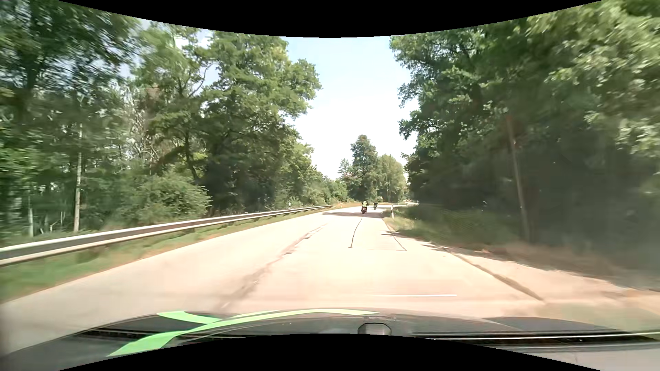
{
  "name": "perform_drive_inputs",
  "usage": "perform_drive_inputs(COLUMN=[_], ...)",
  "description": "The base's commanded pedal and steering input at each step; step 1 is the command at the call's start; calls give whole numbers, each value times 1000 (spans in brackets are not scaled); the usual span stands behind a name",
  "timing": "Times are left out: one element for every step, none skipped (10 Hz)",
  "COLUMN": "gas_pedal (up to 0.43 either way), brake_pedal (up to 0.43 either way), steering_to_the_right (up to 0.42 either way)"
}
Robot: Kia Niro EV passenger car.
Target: Follow the waypoints while adhering to traffic rules and regulations
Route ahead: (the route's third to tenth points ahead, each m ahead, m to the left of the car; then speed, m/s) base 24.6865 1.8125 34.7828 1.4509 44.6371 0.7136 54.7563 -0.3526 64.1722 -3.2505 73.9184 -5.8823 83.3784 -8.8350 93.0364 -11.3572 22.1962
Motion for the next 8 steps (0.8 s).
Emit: perform_drive_inputs(gas_pedal=[197, 197, 209, 220, 248, 260, 268, 280], brake_pedal=[0, 0, 0, 0, 0, 0, 0, 0], steering_to_the_right=[16, 16, 16, 16, 16, 16, 16, 16])
